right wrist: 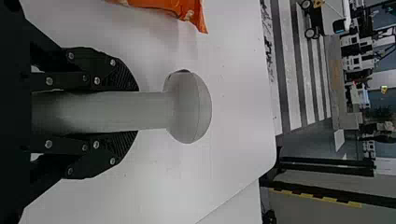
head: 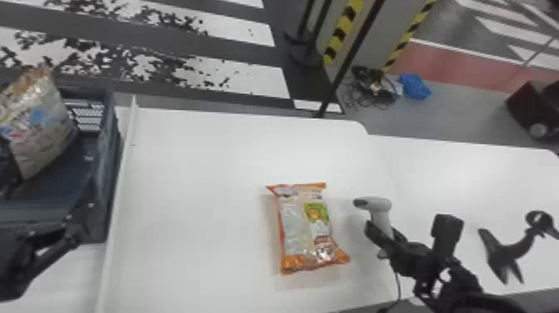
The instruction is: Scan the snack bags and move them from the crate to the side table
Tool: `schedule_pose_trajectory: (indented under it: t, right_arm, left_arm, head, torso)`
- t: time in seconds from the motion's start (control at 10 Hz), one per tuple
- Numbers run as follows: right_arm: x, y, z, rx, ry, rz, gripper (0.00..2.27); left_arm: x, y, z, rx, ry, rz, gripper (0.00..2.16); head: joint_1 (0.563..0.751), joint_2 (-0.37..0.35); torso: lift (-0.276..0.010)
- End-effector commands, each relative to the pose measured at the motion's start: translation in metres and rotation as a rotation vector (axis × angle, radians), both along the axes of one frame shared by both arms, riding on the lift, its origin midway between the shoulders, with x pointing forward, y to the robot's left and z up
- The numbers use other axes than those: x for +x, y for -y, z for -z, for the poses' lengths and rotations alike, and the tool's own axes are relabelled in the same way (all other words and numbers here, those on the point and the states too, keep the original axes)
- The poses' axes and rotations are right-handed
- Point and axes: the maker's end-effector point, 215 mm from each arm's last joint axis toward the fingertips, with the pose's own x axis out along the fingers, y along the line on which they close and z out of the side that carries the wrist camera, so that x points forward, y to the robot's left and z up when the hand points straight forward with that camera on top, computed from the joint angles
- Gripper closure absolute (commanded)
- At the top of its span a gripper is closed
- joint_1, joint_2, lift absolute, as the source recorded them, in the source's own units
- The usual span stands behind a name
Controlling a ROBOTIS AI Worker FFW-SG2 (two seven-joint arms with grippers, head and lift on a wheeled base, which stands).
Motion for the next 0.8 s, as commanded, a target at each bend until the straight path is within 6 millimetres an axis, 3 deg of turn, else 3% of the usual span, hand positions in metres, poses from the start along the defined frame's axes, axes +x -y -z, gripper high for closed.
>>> schedule_pose_trajectory:
  t: [0.0,0.2,0.5,0.7]
  right_arm:
    - [-0.012,-0.018,-0.027,0.031,0.018,0.014,2.24]
    - [-0.021,-0.054,-0.052,0.082,0.014,-0.010,2.24]
    - [-0.006,-0.104,-0.062,0.117,-0.002,-0.074,2.24]
    - [0.005,-0.131,-0.057,0.122,-0.019,-0.118,2.24]
  left_arm:
    - [0.001,0.005,-0.002,-0.006,0.004,0.008,0.07]
    - [0.001,0.007,-0.003,-0.007,0.006,0.012,0.07]
    - [-0.002,0.016,-0.002,-0.018,0.001,0.030,0.07]
    - [-0.004,0.017,-0.004,-0.020,0.002,0.031,0.07]
  head:
    - [0.695,-0.350]
    - [0.695,-0.350]
    - [0.695,-0.350]
    - [0.695,-0.350]
  torso:
    - [-0.087]
    - [-0.087]
    - [-0.087]
    - [-0.087]
